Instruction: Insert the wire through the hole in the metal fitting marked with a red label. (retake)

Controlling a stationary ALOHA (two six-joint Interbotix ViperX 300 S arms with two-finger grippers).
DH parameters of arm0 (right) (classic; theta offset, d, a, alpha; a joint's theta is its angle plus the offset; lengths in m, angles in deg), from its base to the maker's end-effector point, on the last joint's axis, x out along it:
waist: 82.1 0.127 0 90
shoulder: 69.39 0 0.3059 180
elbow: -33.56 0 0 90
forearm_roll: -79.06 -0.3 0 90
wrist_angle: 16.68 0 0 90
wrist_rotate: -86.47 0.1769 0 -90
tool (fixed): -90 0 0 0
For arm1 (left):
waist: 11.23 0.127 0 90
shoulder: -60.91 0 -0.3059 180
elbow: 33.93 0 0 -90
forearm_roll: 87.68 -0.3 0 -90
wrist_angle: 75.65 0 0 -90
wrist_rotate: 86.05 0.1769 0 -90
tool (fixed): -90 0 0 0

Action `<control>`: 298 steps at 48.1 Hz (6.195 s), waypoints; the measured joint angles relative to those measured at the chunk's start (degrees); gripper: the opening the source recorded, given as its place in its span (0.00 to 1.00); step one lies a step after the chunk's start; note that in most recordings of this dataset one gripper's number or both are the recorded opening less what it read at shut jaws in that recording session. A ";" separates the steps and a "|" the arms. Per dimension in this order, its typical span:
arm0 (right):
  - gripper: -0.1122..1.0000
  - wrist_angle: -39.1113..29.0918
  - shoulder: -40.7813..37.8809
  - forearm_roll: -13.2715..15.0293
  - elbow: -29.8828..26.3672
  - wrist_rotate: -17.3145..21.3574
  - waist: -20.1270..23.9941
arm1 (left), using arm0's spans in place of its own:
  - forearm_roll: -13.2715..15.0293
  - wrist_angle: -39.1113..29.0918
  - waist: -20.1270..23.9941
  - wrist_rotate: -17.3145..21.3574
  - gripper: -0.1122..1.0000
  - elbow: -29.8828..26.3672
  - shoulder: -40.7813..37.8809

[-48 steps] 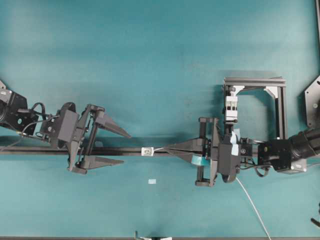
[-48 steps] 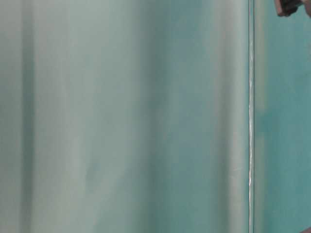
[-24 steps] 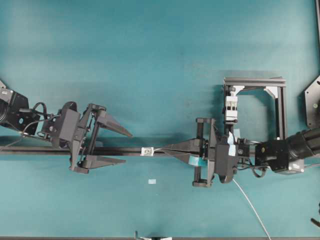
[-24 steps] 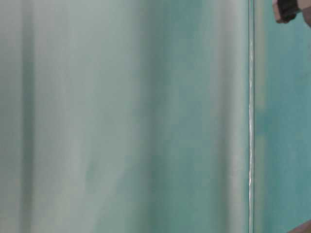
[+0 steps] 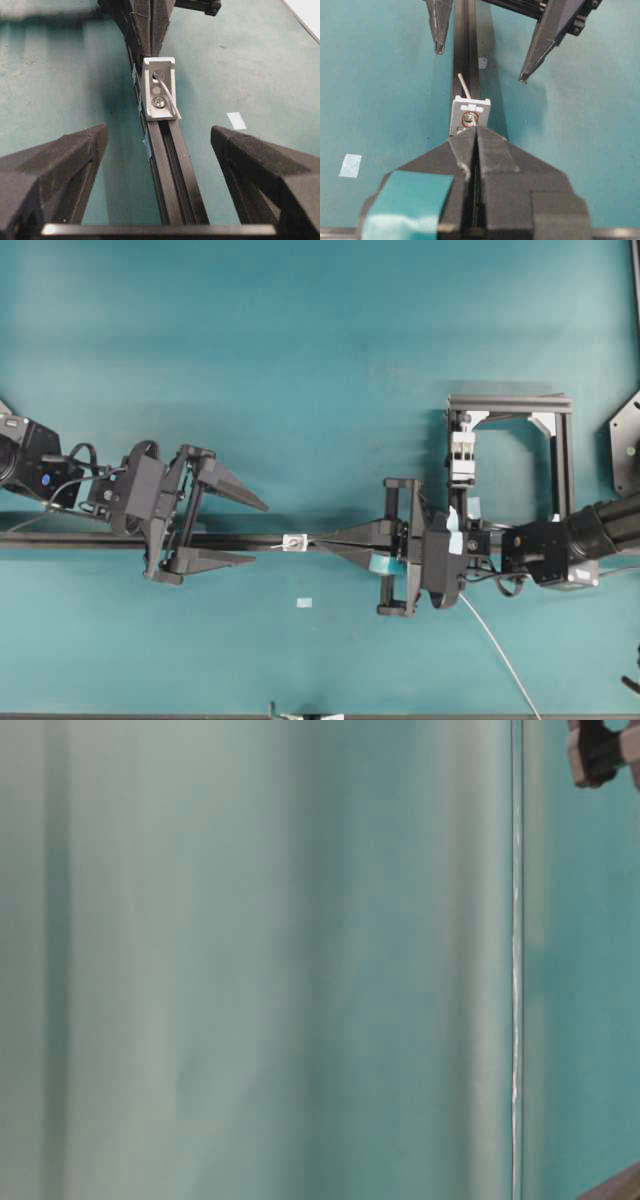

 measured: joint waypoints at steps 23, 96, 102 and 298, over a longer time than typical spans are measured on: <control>0.12 0.00 0.00 0.35 -0.70 0.00 -0.35 | 0.00 -1.14 0.70 0.00 0.62 -0.35 0.00; 0.12 -1.41 -0.35 0.44 -1.23 0.00 -0.70 | 0.53 -9.76 1.23 -1.32 0.36 -5.54 -0.18; 0.12 -1.41 -0.26 0.44 -1.23 0.00 -0.79 | 0.44 -9.93 1.14 -0.79 0.13 -5.71 -0.18; 0.81 -2.37 0.62 0.18 0.62 0.26 -1.76 | -0.09 -24.52 -2.55 -10.02 0.02 15.38 24.87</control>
